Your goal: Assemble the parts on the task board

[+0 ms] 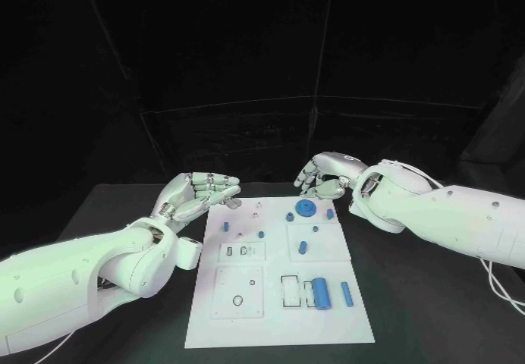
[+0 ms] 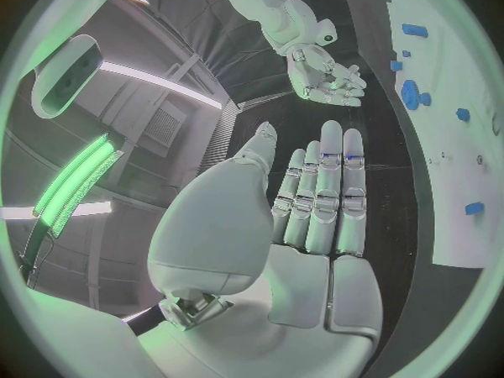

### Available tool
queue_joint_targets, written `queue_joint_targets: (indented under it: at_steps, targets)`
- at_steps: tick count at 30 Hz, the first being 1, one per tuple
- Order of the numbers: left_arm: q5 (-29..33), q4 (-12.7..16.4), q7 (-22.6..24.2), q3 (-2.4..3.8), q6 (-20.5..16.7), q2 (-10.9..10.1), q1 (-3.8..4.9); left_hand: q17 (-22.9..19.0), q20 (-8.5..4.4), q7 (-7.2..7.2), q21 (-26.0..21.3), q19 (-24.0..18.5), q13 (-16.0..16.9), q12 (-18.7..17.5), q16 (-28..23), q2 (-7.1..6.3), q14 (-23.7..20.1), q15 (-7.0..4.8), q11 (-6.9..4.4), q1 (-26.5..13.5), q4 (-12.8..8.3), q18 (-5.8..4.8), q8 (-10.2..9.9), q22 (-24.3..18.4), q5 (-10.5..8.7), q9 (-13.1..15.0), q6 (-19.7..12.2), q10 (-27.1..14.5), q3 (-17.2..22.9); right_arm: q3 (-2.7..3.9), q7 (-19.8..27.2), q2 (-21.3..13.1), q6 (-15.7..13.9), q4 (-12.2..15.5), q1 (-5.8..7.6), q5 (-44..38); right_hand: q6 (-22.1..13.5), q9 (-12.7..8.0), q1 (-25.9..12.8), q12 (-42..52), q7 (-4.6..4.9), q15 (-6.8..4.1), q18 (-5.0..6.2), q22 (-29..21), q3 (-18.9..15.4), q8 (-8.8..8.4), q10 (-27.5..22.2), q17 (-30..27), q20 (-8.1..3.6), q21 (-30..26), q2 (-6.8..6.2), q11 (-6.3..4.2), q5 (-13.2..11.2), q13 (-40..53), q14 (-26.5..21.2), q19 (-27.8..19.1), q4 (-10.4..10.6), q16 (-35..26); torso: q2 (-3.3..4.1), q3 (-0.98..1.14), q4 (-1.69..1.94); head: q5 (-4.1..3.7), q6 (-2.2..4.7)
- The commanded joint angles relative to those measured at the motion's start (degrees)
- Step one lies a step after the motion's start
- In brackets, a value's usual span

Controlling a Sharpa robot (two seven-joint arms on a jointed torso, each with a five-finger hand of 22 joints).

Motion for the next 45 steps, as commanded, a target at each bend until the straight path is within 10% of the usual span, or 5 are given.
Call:
queue_joint_targets:
  at_steps: [1, 14, 45]
  targets:
    - [-2.24, 1.08, -0.87, 0.05, 1.65, -0.26, 0.11, 0.31, -0.11, -0.06, 0.19, 0.53, -0.10, -0.38, 0.27, 0.20, 0.42, -0.07, -0.04, -0.54, -0.17, 0.72, -0.29, 0.03, 0.04, -0.13, 0.40, 0.36, -0.20, 0.07, -6.55, 0.66, 4.30, -0.10, 0.20, -13.39, 0.11, -0.01, -1.49, -0.53, -0.24, -0.20, 0.30, 0.98, 1.35, -0.73, -0.71, 3.01, -0.27, 2.12, -0.26, -0.05, -0.30, 0.05, 2.70, 1.45, 0.08, 4.71, 1.84, -0.23, 0.76, -0.35, 0.11]
    - [-2.33, 2.45, -1.30, 0.06, 2.22, -0.33, 0.13, 1.32, 0.16, 0.43, -0.37, 0.03, -0.54, -2.45, -0.51, 0.68, -1.08, 0.44, 0.49, -1.15, -0.85, 0.54, -1.59, -0.38, 0.04, -0.67, 0.18, -0.34, -0.88, 0.08, -7.94, 2.83, 8.05, -1.52, 0.21, -16.37, -2.01, 0.00, -3.35, 0.21, -0.13, 0.25, -0.48, 8.43, 4.64, -1.03, -5.61, 14.35, 0.21, 10.14, -1.31, 0.60, -0.97, 0.05, 1.72, 4.78, 0.31, 20.30, 3.18, -0.31, 1.65, -0.97, 0.71]
    - [-2.31, 1.90, -0.84, 0.09, 1.29, -0.24, 0.21, 3.95, 0.14, 0.94, 0.28, 1.06, -0.62, -5.11, 1.09, 1.44, -0.06, 0.47, 0.95, -1.62, -2.00, 0.58, -3.31, -0.25, 0.03, -1.09, -0.32, -1.79, -1.64, -0.01, -6.30, 6.42, 14.70, -4.60, -0.63, -16.18, -2.43, 0.15, -3.41, 0.95, 0.47, 0.81, -1.80, 17.95, 7.02, -0.67, -7.16, 24.29, 0.77, 17.17, -0.82, 1.17, -1.88, -0.12, 0.85, 7.36, 0.55, 30.76, 3.79, -0.13, 1.61, -0.77, 0.47]
